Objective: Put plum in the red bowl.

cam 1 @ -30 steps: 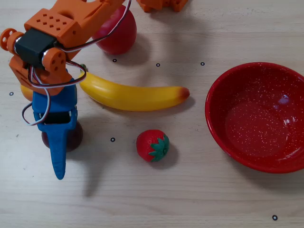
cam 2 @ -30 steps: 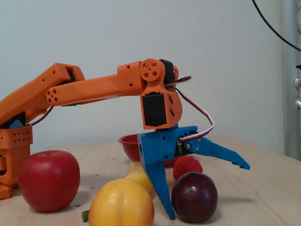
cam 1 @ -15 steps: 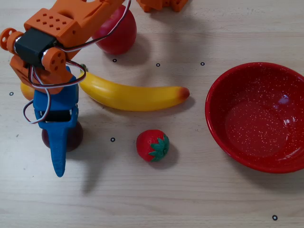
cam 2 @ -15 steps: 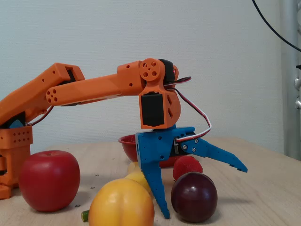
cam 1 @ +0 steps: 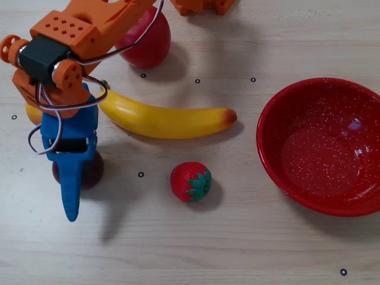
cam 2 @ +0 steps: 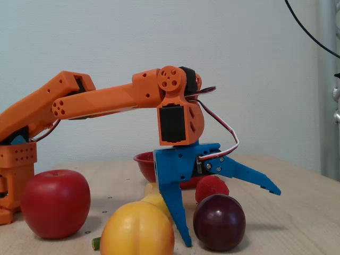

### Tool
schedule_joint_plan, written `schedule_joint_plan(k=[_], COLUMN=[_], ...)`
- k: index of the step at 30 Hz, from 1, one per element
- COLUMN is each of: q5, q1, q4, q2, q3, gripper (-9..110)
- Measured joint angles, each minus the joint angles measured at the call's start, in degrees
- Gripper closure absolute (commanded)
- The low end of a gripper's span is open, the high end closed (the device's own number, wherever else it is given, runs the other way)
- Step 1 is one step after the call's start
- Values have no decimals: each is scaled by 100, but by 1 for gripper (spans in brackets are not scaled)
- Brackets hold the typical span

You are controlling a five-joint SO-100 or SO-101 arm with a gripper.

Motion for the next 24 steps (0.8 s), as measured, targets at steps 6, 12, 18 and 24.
schedule_joint_plan(k=[6,12,18,24], q5=[0,53,79,88], q1=[-97,-97,-97,-97], q4=[-9,-9,-9,-9], q2=[0,0,0,0], q3=[0,0,0,0], gripper=[39,39,47,60])
